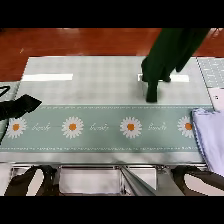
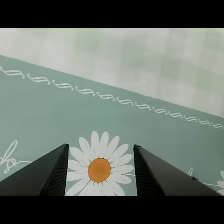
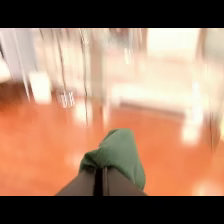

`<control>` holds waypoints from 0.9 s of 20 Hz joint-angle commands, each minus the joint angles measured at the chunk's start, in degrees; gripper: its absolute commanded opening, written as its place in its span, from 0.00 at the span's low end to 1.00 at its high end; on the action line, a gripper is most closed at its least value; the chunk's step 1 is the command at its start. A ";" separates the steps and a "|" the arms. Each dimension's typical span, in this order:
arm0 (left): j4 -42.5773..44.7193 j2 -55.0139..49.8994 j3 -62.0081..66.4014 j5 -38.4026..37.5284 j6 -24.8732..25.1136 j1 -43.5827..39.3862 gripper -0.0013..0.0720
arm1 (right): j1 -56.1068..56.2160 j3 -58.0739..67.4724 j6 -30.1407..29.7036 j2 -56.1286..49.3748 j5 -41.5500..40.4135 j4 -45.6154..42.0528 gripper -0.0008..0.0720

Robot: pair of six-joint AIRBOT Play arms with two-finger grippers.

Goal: Fold the shirts.

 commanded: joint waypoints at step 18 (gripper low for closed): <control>-4.11 1.88 -0.66 -0.87 0.39 0.09 0.70 | 33.14 -39.87 2.49 -11.17 7.39 9.27 0.04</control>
